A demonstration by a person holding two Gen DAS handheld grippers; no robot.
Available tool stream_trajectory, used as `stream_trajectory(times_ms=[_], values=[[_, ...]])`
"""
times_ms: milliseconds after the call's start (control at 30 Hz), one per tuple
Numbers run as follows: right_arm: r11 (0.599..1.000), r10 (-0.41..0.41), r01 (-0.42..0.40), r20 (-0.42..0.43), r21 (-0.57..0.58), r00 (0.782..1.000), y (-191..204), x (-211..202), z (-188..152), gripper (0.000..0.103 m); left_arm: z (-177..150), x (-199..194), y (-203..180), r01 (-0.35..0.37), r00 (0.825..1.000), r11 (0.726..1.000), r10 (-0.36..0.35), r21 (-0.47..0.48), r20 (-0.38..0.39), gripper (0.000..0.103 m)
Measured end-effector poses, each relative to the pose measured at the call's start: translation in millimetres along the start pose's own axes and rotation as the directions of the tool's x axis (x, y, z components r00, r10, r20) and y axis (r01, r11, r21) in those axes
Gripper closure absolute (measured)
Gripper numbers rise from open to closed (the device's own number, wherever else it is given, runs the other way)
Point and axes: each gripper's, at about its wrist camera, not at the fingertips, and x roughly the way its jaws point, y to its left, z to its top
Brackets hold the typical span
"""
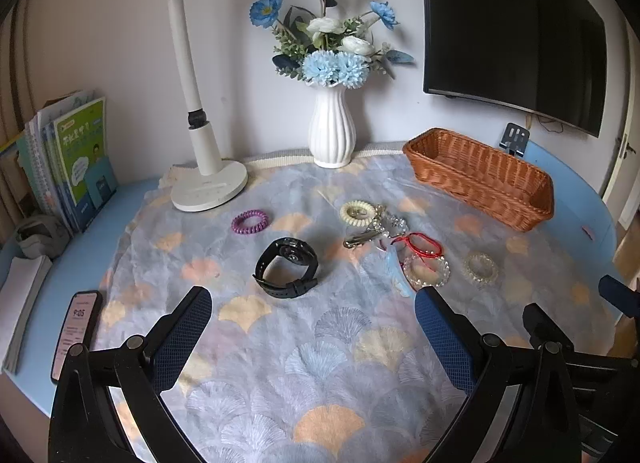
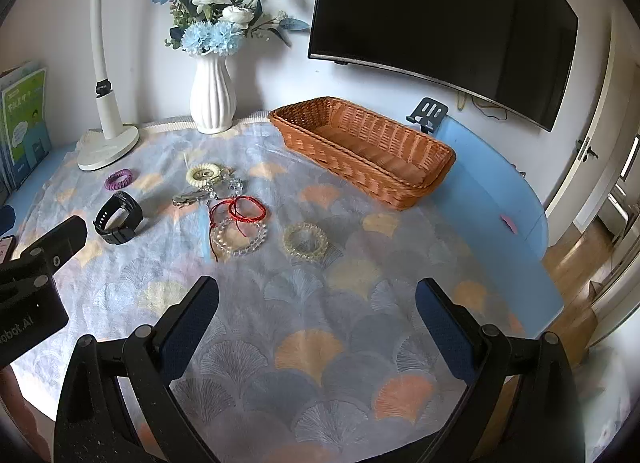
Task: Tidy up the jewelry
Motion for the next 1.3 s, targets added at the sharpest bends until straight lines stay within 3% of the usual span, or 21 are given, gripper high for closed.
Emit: stream_trajectory(times_ms=[400,633,833,933,1000,1100,1200,1267,1300], values=[[1.000,0.026,-0.026,-0.017,-0.002,1.000,2.3,7.4,-2.5,0.003,-0.4,5.8,-0.5,0.012,1.000,1.000,-0.012,0.001,-0.016,0.001],[0.996,0.085,-0.084,-0.018,0.028,0.996,-8.9,15.3,-2.6,0.003,-0.3,16.3,25.2,-0.031,0.999,0.999,0.031,0.010,-0.038,0.002],[0.993,0.119,-0.120,-0.046,-0.010,0.992,-8.7,32.7,0.9,0.010,3.3,35.8,58.5,0.057,0.995,0.998,-0.053,0.041,-0.088,0.002],[0.984,0.176,-0.178,-0.064,-0.017,0.982,-8.2,43.9,2.1,0.013,8.2,51.7,74.5,0.170,0.978,0.984,-0.163,0.047,-0.127,0.004],[0.969,0.245,-0.247,-0.094,-0.013,0.965,-10.3,57.2,4.2,0.019,11.3,65.3,81.4,0.227,0.964,0.972,-0.216,0.059,-0.158,0.006],[0.954,0.296,-0.300,-0.124,-0.010,0.947,-15.7,74.7,7.6,0.038,16.2,89.1,87.2,0.255,0.950,0.965,-0.238,0.064,-0.204,0.013],[0.948,0.317,-0.317,-0.140,0.024,0.938,-29.2,90.0,9.2,0.042,21.1,119.1,99.9,0.274,0.928,0.962,-0.264,0.001,-0.263,0.019],[0.941,0.339,-0.331,-0.166,0.075,0.926,-43.7,105.9,13.2,0.046,23.0,135.5,104.1,0.282,0.915,0.959,-0.278,-0.028,-0.292,0.037],[0.942,0.336,-0.326,-0.177,0.086,0.925,-47.4,113.4,15.3,0.048,23.6,144.6,103.7,0.288,0.907,0.957,-0.283,-0.034,-0.312,0.039]])
